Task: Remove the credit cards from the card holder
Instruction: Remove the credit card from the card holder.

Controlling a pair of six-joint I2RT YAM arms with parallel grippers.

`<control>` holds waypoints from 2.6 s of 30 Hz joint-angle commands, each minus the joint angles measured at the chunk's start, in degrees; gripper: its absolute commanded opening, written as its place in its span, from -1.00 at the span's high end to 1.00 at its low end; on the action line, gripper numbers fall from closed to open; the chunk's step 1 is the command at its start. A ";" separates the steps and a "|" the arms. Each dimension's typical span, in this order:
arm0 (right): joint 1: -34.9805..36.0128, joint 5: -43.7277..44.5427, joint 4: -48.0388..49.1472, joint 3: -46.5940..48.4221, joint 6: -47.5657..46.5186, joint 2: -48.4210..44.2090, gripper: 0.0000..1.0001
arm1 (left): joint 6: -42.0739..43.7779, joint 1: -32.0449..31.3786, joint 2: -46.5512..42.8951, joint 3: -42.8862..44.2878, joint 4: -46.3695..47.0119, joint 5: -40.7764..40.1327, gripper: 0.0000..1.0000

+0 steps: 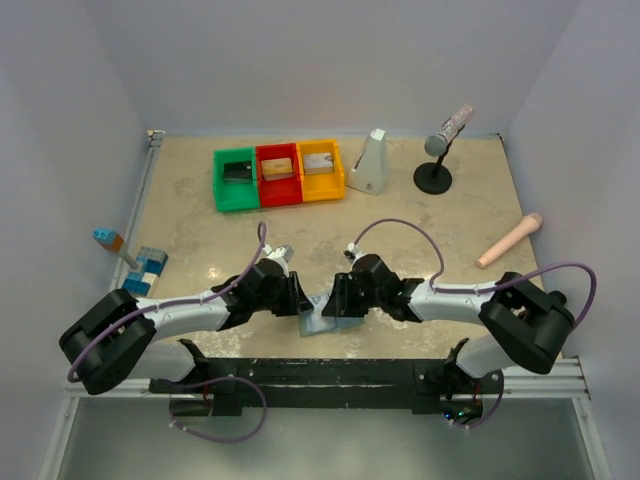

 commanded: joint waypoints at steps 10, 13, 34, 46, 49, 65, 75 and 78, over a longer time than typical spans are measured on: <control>-1.83 -2.56 6.21 -3.56 2.58 -1.57 0.21 | 0.90 0.05 3.74 -0.62 -4.20 -3.80 0.37; -2.18 -2.30 6.91 -4.35 3.11 -1.92 0.20 | 1.07 0.05 3.92 -0.70 -4.12 -3.98 0.38; -2.62 0.17 9.28 -7.87 4.61 -6.85 0.18 | 0.72 0.05 5.50 -1.67 -3.33 -4.68 0.70; -2.89 -0.62 15.79 -10.51 5.84 -8.34 0.27 | 0.72 0.05 6.29 -1.93 -2.45 -4.68 0.78; -2.89 -1.15 16.93 -10.77 5.84 -8.34 0.35 | 0.72 0.05 6.64 -1.85 -2.01 -4.42 0.81; -2.97 -0.27 17.64 -11.74 6.45 -9.22 0.68 | 0.81 0.05 7.26 -2.11 -1.57 -4.42 1.00; -3.33 0.60 16.93 -12.70 6.71 -10.71 0.83 | 0.46 0.05 7.52 -2.46 -1.57 -4.59 1.00; -3.41 1.13 16.58 -12.97 6.72 -11.24 0.84 | 0.46 0.05 7.61 -2.46 -1.48 -4.68 1.00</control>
